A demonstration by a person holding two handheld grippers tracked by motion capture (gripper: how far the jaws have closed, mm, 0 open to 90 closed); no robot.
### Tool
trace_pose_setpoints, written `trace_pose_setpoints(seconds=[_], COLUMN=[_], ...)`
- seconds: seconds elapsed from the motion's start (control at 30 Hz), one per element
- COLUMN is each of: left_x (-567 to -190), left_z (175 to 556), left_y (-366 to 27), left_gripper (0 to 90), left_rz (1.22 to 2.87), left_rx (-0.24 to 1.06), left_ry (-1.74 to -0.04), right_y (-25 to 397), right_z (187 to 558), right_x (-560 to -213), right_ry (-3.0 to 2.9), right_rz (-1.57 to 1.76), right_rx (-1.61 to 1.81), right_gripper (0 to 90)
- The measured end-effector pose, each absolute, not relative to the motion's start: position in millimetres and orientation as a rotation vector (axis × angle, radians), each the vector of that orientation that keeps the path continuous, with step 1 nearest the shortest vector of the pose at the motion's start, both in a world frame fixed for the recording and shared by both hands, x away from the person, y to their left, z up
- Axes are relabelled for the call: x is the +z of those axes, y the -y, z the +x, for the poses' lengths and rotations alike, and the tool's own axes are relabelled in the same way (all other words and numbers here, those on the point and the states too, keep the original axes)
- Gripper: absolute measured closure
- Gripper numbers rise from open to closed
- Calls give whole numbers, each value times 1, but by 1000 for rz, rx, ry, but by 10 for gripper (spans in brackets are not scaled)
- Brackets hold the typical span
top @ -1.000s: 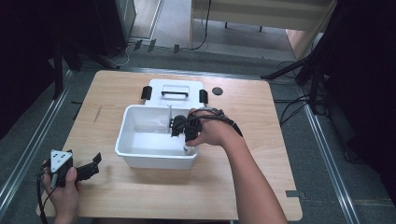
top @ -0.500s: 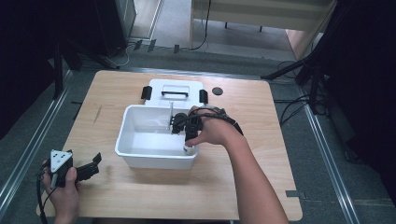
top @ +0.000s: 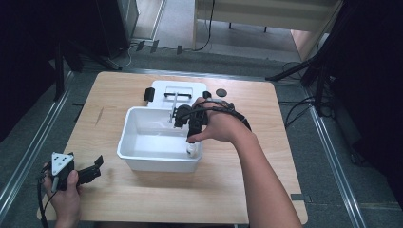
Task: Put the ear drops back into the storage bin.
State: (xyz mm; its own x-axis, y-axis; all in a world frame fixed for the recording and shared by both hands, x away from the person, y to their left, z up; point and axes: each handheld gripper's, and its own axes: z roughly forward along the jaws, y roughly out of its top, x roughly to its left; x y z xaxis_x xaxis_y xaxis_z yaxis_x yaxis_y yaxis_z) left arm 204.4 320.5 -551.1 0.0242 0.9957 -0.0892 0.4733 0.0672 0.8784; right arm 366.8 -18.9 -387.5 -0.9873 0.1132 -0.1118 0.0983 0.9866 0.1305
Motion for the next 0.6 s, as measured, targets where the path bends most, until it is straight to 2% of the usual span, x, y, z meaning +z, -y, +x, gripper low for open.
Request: trace_pose_setpoints(seconds=[0.6], left_x=[-551], left_z=[204], left_y=[-320], left_gripper=[0], left_rz=[1517], left_rx=[841], left_ry=[-1562], right_y=[47], right_z=[364], right_x=[-342], right_ry=[-2942], right_rz=[230], right_rx=[266], right_gripper=[427])
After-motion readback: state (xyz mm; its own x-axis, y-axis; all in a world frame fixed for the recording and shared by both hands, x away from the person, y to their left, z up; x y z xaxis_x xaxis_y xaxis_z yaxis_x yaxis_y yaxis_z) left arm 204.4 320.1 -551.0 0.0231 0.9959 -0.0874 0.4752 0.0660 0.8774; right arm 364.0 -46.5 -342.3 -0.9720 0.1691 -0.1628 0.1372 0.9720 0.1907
